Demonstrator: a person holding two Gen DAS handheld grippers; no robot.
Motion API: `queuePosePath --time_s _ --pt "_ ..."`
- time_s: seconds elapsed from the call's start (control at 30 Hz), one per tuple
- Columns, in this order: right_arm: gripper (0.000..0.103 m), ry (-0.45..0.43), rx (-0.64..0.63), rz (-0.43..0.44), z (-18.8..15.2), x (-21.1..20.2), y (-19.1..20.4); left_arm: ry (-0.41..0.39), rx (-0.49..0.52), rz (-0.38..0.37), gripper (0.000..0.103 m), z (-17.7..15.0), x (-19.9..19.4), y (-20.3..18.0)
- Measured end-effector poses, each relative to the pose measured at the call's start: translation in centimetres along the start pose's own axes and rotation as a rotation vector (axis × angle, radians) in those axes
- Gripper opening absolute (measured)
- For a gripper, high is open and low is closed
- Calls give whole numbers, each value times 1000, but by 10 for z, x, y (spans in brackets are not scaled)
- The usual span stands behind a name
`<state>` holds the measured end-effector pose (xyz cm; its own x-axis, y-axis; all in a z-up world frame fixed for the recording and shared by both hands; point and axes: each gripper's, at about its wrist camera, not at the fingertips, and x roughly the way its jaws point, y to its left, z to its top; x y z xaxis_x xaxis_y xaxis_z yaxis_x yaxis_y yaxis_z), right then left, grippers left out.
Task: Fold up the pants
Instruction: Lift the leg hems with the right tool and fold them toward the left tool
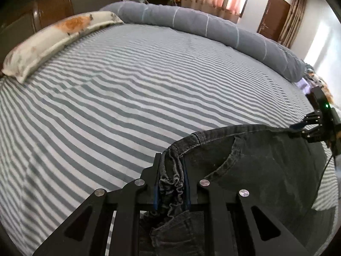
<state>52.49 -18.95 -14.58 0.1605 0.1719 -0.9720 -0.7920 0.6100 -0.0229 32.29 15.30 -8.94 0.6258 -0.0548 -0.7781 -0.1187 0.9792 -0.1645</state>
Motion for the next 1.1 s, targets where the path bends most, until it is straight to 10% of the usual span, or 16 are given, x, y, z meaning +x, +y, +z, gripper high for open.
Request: queuePosePath --time_s 0.33,0.4,0.8,1.1 --pt "29 -1 2 -6 -6 7 -22 62 -38 90 18 7 -5 -16" --pt "11 -7 3 -2 -8 6 -20 92 -47 105 18 8 0 -17" --pt "3 -108 100 -142 -54 -66 13 264 77 -24 17 24 -20 -19" --pt "3 -155 178 -187 -127 -136 103 241 155 -112 16 -4 -76 -14"
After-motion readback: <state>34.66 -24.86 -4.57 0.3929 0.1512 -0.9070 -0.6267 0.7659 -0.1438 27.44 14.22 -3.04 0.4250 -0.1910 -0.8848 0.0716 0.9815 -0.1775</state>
